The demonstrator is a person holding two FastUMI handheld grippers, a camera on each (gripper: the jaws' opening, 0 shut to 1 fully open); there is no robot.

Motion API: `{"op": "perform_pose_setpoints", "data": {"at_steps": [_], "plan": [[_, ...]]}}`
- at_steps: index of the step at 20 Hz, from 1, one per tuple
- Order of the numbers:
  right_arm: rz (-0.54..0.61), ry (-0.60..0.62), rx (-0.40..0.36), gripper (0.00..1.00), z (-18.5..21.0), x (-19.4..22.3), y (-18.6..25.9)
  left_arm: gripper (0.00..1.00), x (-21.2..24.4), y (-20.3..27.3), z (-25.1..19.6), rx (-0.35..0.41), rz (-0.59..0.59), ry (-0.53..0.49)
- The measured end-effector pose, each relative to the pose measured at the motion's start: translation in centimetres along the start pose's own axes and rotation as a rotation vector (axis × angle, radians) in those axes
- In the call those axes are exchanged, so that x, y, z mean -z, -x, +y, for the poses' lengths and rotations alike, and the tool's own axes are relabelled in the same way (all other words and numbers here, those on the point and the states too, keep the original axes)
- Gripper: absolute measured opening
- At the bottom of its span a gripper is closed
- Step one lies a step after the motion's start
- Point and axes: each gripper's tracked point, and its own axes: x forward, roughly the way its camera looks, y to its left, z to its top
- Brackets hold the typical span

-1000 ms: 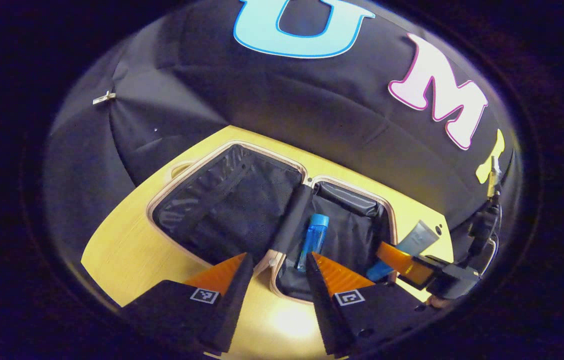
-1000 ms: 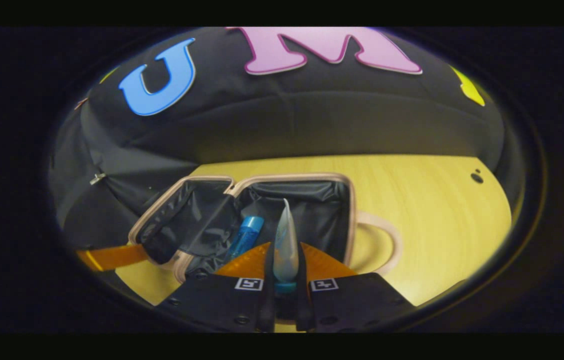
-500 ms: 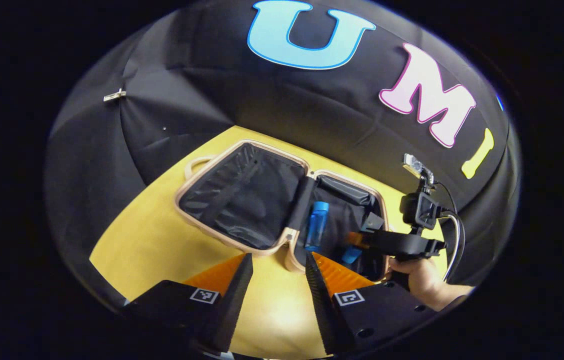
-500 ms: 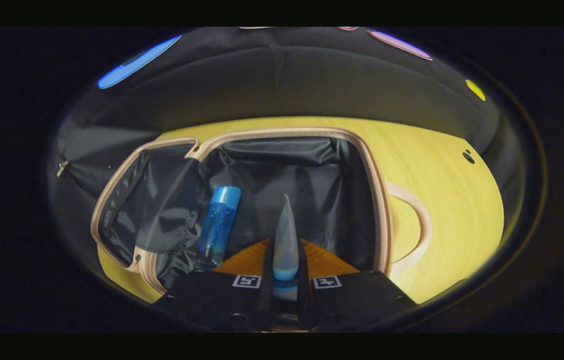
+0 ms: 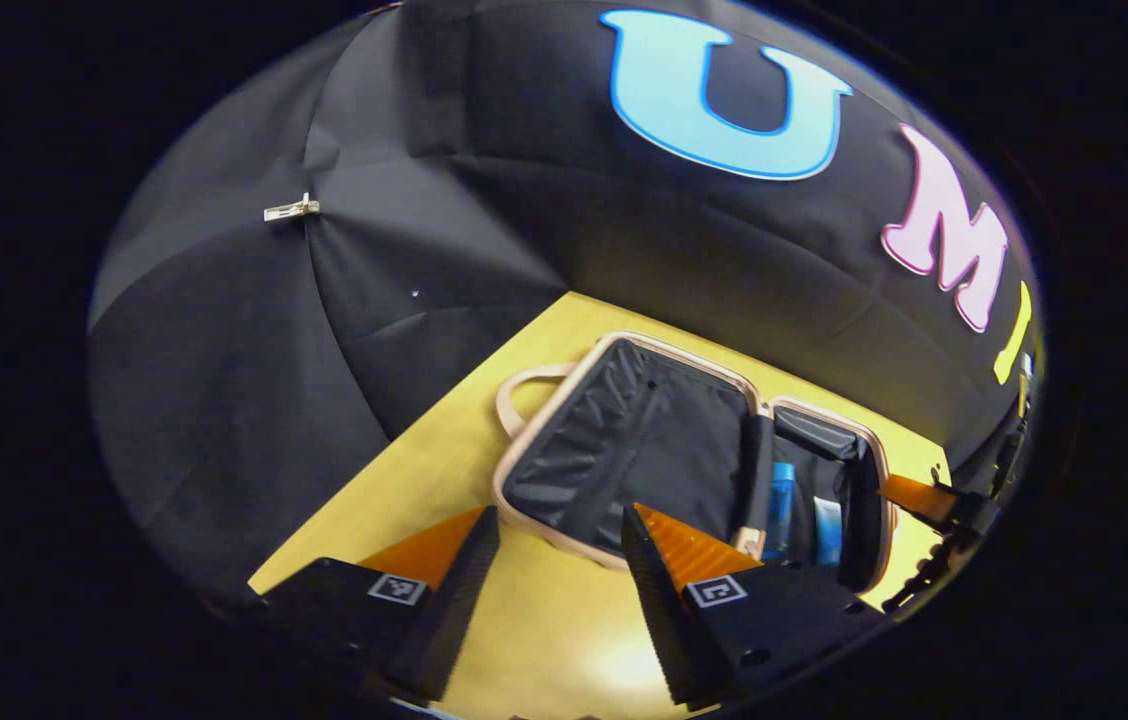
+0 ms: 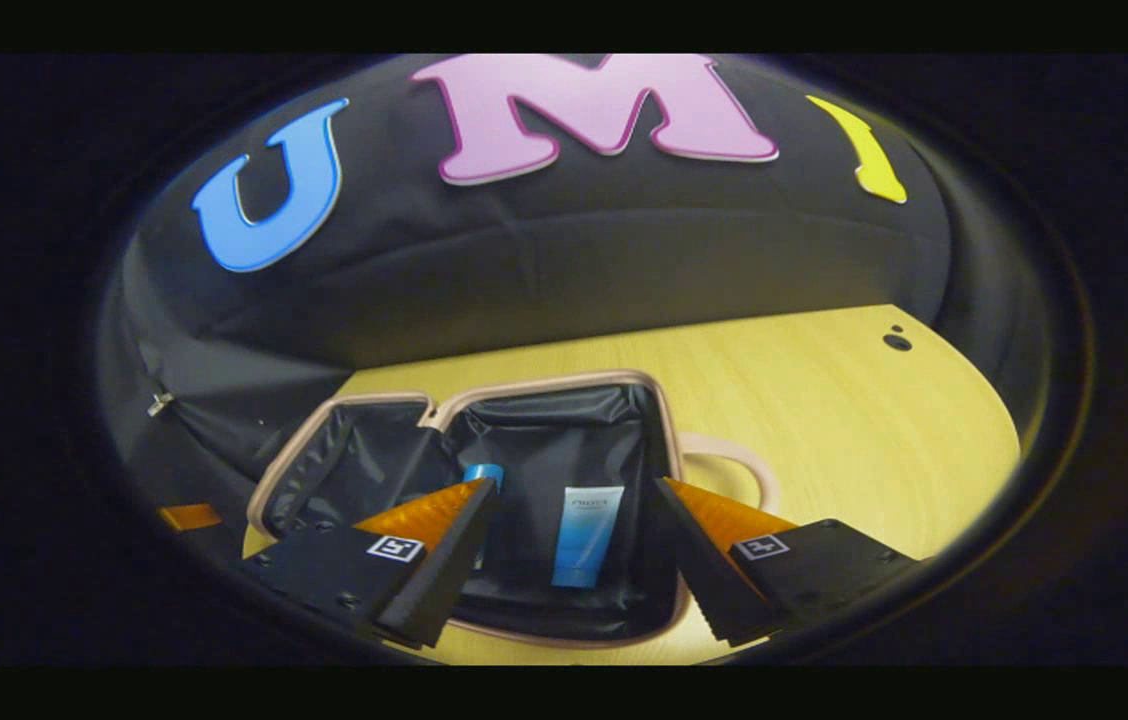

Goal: First open the suitcase, pack the skin care products into it, and then close the suitcase.

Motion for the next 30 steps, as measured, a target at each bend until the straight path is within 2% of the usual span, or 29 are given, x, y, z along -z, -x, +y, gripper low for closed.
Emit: {"op": "perform_pose_setpoints", "data": {"at_steps": [1, 4, 7, 14, 16, 20, 21, 22, 24, 25, 26, 27, 28, 30], "plan": [[-0.022, 0.001, 0.010, 0.97, -0.5, -0.1, 0.8, 0.88, -0.8, -1.4, 0.8, 0.004, -0.001, 0.021], [-0.030, 0.019, 0.030, 0.97, -2.5, 0.6, 3.0, 0.88, -2.5, -5.9, 2.6, 0.031, 0.017, 0.082], [-0.013, 0.033, 0.026, 0.98, -3.7, 1.6, 4.9, 0.88, -3.8, -10.1, 3.0, 0.094, 0.052, 0.189], [-0.012, 0.250, -0.006, 0.97, -6.4, 4.3, 11.6, 0.82, -5.0, -17.6, 5.5, 0.133, 0.130, 0.334], [-0.006, 0.291, -0.005, 0.97, -7.5, 5.4, 12.2, 0.79, -4.4, -18.7, 5.4, 0.171, 0.179, 0.399], [0.013, 0.287, 0.043, 0.96, -9.8, 5.7, 11.6, 0.65, -3.2, -20.2, 4.3, 0.244, 0.224, 0.497], [0.006, 0.276, 0.050, 0.96, -10.1, 5.4, 11.6, 0.57, -3.2, -20.3, 4.3, 0.239, 0.225, 0.505], [-0.005, 0.268, 0.056, 1.00, -10.2, 5.0, 11.6, 0.39, -3.3, -20.4, 4.5, 0.231, 0.218, 0.515], [-0.014, 0.264, 0.047, 0.96, -10.4, 4.7, 11.7, 0.18, -3.6, -20.1, 4.0, 0.226, 0.211, 0.517], [-0.004, 0.267, 0.041, 0.96, -10.5, 5.0, 11.7, 0.16, -4.0, -19.2, 4.1, 0.217, 0.210, 0.483], [0.001, 0.271, 0.044, 0.96, -11.1, 4.9, 11.8, 0.19, -4.3, -18.9, 4.0, 0.196, 0.205, 0.431], [-0.002, 0.273, 0.045, 0.90, -11.4, 4.6, 11.6, 0.12, -5.1, -18.3, 3.8, 0.180, 0.193, 0.372], [0.000, 0.273, 0.034, 0.96, -11.5, 4.5, 11.6, 0.11, -5.8, -17.5, 3.3, 0.169, 0.180, 0.315], [0.010, 0.259, 0.021, 0.96, -11.7, 3.9, 11.5, 0.07, -8.1, -15.2, 2.1, 0.163, 0.139, 0.200]]}}
